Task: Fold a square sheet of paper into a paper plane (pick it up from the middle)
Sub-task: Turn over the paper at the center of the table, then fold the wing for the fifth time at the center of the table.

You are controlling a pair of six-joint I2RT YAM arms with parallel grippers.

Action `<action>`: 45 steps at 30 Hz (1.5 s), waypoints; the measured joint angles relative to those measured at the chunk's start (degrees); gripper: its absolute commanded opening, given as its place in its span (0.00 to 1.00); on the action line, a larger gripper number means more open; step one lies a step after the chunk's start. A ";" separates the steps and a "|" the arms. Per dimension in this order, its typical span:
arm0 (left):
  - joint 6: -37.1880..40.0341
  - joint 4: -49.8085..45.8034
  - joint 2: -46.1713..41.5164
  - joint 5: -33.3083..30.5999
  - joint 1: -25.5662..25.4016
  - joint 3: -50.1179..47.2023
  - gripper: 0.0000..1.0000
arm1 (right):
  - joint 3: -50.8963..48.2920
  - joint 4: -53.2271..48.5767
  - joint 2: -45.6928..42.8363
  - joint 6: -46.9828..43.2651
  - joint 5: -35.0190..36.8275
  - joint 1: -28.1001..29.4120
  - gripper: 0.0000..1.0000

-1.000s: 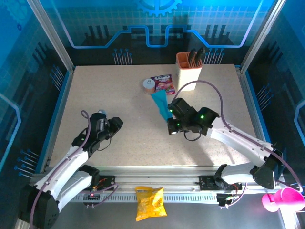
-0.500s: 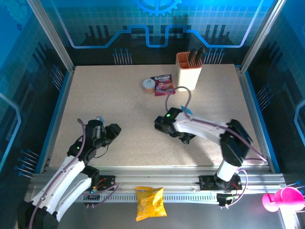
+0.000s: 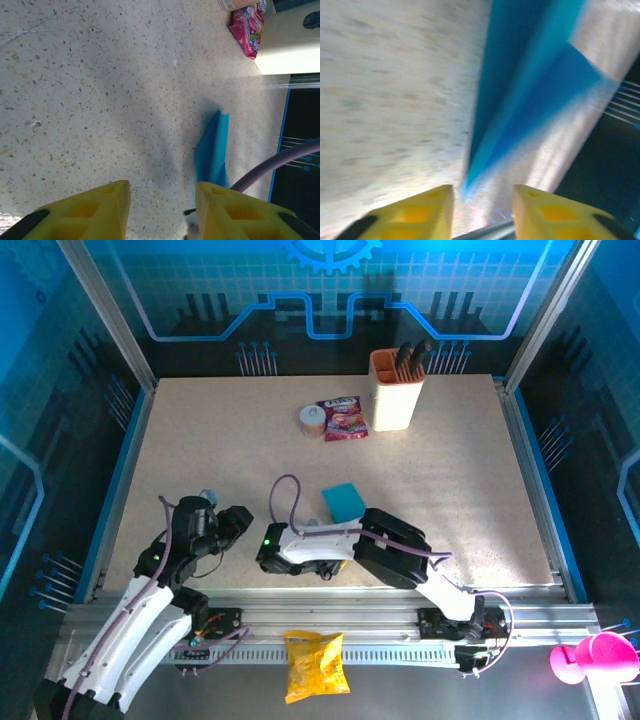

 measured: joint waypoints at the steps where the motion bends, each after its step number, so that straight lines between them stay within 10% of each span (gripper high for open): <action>1: 0.00 -0.22 0.00 0.11 0.04 0.24 0.40 | 0.72 0.81 -0.02 -0.33 -0.83 0.48 0.49; 9: 0.31 -0.96 1.22 1.03 0.31 2.21 0.45 | -1.77 9.31 -14.67 -3.52 -7.32 -3.26 0.54; 16: 0.61 2.67 6.84 4.52 -0.87 3.04 0.46 | -12.07 19.61 -37.70 -7.43 -15.45 -19.71 0.55; 31: 0.46 27.28 48.19 2.58 -34.34 22.88 0.43 | -38.58 43.34 -53.09 -10.99 -42.03 -55.19 0.55; 45: -1.66 38.21 65.48 0.39 -35.32 25.99 0.34 | -51.76 51.04 -58.40 -11.82 -53.37 -58.31 0.61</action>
